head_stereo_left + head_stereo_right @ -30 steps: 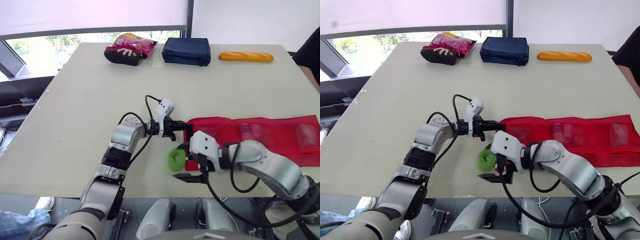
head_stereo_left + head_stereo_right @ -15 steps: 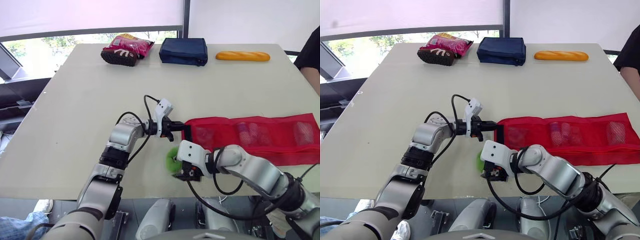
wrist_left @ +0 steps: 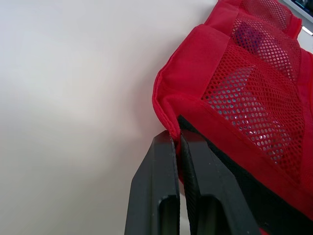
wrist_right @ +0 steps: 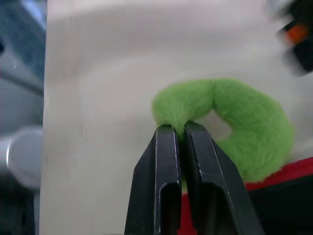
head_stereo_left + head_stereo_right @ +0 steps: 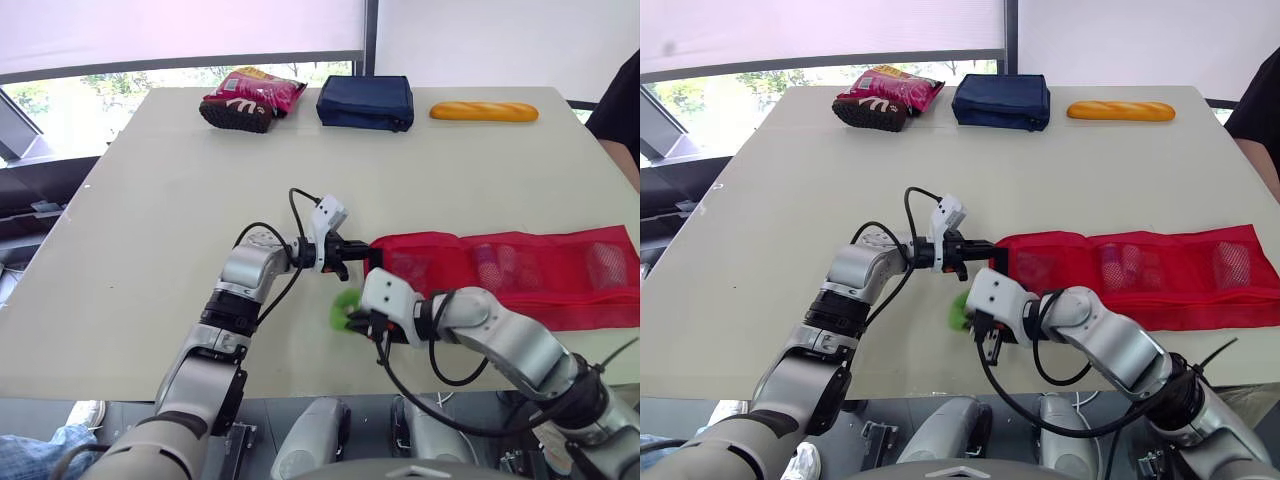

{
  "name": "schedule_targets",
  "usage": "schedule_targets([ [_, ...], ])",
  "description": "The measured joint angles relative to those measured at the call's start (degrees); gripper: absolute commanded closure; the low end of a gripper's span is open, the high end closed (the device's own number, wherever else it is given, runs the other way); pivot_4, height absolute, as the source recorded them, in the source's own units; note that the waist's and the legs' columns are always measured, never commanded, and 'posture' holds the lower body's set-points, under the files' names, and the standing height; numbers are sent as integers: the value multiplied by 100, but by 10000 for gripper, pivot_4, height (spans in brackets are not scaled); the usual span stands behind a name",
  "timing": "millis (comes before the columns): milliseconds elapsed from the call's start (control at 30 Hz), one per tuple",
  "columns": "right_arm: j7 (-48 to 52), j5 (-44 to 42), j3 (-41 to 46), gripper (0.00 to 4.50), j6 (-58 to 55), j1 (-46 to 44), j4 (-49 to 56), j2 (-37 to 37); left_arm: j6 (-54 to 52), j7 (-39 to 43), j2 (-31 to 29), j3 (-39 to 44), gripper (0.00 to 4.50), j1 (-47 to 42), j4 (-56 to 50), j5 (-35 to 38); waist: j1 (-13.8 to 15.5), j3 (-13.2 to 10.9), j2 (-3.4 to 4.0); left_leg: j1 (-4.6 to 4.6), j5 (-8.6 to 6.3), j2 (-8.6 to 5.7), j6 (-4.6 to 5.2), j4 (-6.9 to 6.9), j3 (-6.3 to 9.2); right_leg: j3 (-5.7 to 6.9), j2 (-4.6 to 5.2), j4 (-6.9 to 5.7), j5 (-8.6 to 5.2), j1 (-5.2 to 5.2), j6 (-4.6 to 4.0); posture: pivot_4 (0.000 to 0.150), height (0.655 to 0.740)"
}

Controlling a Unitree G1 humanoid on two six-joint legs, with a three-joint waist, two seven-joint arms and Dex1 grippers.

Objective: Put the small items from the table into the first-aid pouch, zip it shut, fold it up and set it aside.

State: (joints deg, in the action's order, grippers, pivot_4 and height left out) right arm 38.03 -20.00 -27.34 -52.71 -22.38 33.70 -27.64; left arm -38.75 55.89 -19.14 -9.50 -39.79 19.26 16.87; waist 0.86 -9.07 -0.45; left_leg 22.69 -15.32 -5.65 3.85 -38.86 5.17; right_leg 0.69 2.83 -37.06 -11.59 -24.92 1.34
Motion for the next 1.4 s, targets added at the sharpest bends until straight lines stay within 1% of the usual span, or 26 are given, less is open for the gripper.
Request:
schedule_targets([
  [67, 5, -281, 560, 44702, 78, 245, 252, 63, 58, -1, -19, 1, 45000, 0, 2, -2, 6, 0, 0, 0, 0, 0, 0, 0, 4, 3, 0, 1, 0, 2, 0, 1500, 7395],
  [133, -66, -721, 1327, 44702, 113, 774, 601, 187, 106, 1, -63, -2, 45000, 13, 5, -10, 9, 0, 0, 0, -1, -1, 0, 3, 5, 3, 0, 2, 0, 1, 0, 1500, 7395],
  [200, -102, -948, 1764, 44702, 184, 1097, 758, 222, 158, 2, -87, -3, 45000, 39, 7, -18, 1, 0, 0, 0, 0, -1, 0, 4, 3, 1, 0, 2, 0, 1, 0, 1500, 7395],
  [233, -101, -1186, 2223, 44702, 296, 1509, 943, 219, 247, 9, -78, -23, 45000, 58, 1, -47, 11, 0, 0, 0, -1, -1, 0, 5, 6, 2, 0, 2, 0, 2, 0, 1500, 7395],
  [333, -159, -1460, 2893, 44702, 410, 2118, 1116, 170, 389, 18, -150, -28, 45000, 159, 12, -123, -6, 0, 2, -4, -1, 0, 0, 7, 1, -1, 0, -1, 0, 1, 0, 1500, 7395],
  [533, -500, -1713, 3663, 44702, 717, 3100, 1143, 316, 622, 152, -200, -99, 45000, 192, 55, -214, 1, 0, 2, -5, 1, 1, -2, 14, 0, -1, 0, -1, -1, 0, 1, 1500, 7395],
  [733, -624, -1739, 4096, 44702, 1200, 3809, 1084, 400, 833, 276, -276, -138, 45000, 193, 202, -231, -4, 0, 2, -7, 1, 1, -3, 15, -1, -2, 0, -1, -1, 0, 1, 1500, 7395],
  [900, -752, -1884, 4251, 44702, 1477, 3843, 958, 512, 956, 338, -307, -175, 45000, 193, 243, -254, -2, 0, 1, -8, 1, 1, -2, 16, -1, -2, 0, -1, -2, 1, 2, 1500, 7395],
  [1067, -854, -2250, 4392, 44702, 1568, 3820, 912, 548, 1085, 406, -323, -176, 45000, 193, 308, -267, -3, 0, 2, -8, 1, 2, -2, 17, -1, -2, 0, 0, -2, 1, 1, 1500, 7395],
  [1200, -883, -2321, 4329, 44702, 1572, 3709, 912, 455, 1096, 427, -328, -171, 45000, 192, 381, -254, -5, 0, 2, -8, 1, 1, -2, 16, -1, -2, 0, 0, -2, 1, 1, 1500, 7395],
  [1400, -1036, -2133, 3836, 44702, 1585, 3536, 912, 416, 1012, 473, -402, -93, 45000, 193, 389, -168, -4, 0, 2, -8, 1, 2, -2, 17, -1, -3, 0, -1, -2, 0, 1, 1500, 7395],
])
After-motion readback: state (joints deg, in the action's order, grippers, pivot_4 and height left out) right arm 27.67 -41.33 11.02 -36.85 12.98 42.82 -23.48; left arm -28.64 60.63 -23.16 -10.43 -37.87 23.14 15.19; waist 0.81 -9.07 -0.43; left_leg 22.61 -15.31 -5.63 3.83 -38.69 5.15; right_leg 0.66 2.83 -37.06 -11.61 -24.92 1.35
